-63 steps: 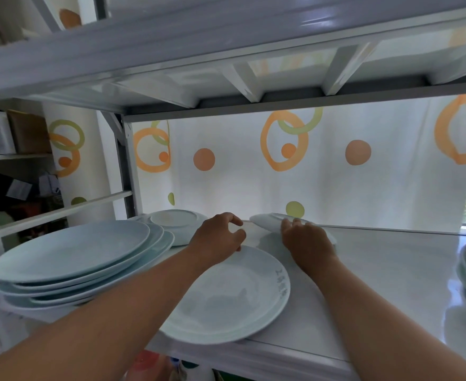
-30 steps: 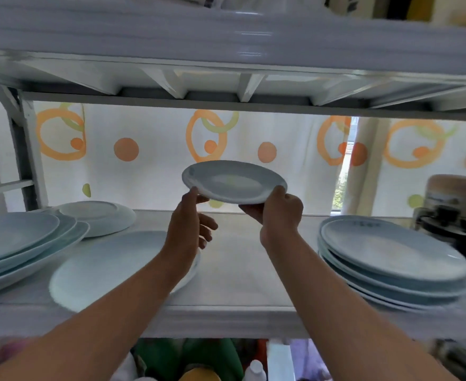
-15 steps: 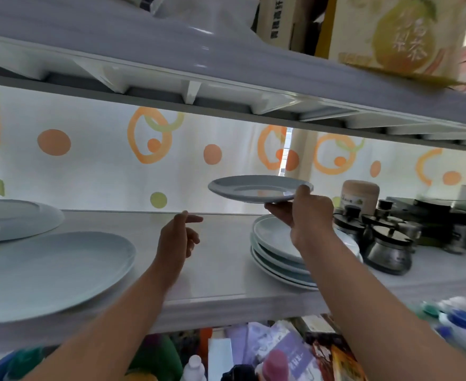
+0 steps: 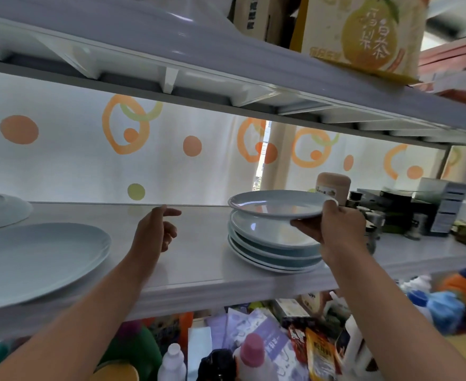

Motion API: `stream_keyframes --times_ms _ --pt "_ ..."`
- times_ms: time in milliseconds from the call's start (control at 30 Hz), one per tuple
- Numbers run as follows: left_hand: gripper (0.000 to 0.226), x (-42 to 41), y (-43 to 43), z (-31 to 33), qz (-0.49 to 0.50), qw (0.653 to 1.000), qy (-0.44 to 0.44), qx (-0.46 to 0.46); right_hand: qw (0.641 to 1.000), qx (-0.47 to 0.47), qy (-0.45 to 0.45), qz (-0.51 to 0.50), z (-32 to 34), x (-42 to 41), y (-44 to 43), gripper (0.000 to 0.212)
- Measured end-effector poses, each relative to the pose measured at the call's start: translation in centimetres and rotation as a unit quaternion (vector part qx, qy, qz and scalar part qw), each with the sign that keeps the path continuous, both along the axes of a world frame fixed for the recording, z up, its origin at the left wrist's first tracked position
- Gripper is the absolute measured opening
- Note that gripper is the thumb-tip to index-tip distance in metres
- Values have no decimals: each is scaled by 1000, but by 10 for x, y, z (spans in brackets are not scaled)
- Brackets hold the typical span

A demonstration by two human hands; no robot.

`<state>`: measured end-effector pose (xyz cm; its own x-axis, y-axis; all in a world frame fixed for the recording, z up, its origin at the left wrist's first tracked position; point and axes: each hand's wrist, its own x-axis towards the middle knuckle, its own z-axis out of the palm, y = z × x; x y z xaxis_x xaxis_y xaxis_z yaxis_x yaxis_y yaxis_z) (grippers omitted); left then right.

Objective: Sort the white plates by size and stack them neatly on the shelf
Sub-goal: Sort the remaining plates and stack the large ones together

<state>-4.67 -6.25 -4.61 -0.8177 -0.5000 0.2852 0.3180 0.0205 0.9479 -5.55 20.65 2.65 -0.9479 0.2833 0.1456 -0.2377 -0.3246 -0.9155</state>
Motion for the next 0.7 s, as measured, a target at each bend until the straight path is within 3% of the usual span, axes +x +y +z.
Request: stream_keyframes --times_ms 167,400,500,700 --pt "36 -4 2 0 -14 1000 -21 -8 998 45 -10 -31 -1 -8 12 29" --pt "33 -6 4 -1 -10 998 -50 -22 992 110 -14 -62 1 -34 2 15" --pt "33 -6 3 -1 -4 999 -50 -17 962 237 -8 -136 -7 -53 1 30" --pt "32 -6 3 -2 1 998 -57 -29 912 356 -12 -204 -16 -61 7 32"
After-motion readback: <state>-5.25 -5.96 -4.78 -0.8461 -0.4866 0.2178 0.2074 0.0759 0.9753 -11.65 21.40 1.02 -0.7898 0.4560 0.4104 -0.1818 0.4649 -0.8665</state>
